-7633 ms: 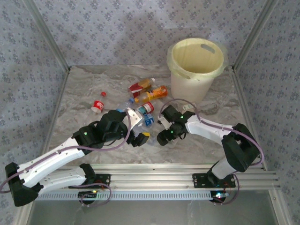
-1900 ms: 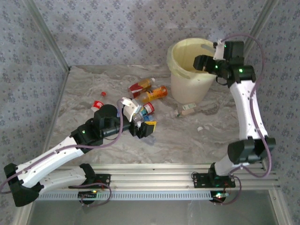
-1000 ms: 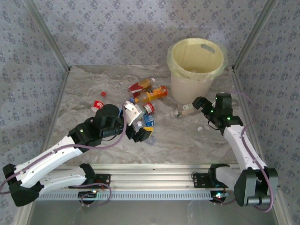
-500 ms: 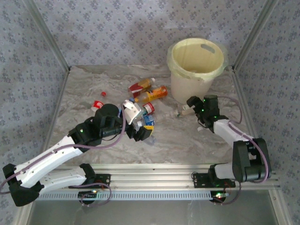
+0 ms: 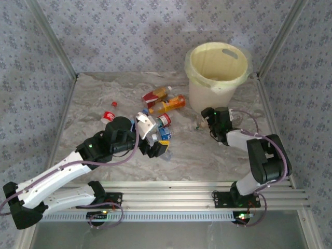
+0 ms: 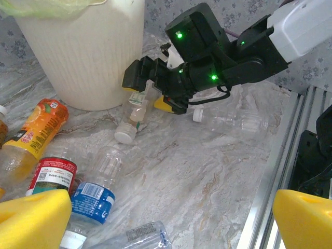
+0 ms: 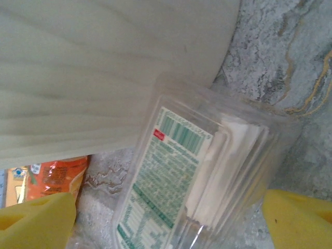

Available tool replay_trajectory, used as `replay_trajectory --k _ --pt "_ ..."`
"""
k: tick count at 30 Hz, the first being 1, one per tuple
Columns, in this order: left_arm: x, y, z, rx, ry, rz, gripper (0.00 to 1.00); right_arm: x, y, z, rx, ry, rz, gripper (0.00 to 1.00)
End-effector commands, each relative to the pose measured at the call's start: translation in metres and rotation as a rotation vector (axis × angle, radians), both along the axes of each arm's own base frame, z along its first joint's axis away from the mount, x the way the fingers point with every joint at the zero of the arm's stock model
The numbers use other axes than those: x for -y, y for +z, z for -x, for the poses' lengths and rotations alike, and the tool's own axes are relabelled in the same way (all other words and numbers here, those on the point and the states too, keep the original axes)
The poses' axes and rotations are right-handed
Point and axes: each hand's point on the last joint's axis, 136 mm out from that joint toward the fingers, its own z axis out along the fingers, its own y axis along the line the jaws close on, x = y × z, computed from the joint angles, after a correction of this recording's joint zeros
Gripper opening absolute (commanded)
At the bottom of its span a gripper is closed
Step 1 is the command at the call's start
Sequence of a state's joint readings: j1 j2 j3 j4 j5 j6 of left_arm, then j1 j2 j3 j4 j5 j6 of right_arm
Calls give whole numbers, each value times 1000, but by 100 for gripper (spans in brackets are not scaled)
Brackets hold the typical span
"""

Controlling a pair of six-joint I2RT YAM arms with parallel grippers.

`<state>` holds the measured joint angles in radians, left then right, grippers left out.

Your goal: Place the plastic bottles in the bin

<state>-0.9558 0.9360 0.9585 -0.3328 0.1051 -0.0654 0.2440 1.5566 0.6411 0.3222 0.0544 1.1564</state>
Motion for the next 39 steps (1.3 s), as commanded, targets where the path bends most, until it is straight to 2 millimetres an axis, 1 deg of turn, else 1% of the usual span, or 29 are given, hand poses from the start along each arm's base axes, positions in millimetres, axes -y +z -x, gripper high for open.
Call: replay_trajectory --k 1,7,12,19,24,28,31,39 --pt "1 15 3 21 -9 53 100 7 1 -9 19 -75 5 94" --pt "1 12 3 18 -7 47 100 12 -12 -8 -10 -99 17 92" --pt "1 11 3 18 -6 44 100 21 -23 -5 -32 -121 11 89" --pt "1 10 2 14 -4 41 100 31 -29 -4 -45 -126 10 85" --pt "2 10 2 13 -5 41 100 38 -31 -2 -47 -125 4 77" --pt "3 10 1 12 -6 41 100 41 -29 1 -44 -125 9 73" --pt "4 10 1 10 -6 41 100 43 -24 2 -35 -112 21 71" --pt "4 11 1 8 -4 44 100 52 -3 16 -13 -46 98 69"
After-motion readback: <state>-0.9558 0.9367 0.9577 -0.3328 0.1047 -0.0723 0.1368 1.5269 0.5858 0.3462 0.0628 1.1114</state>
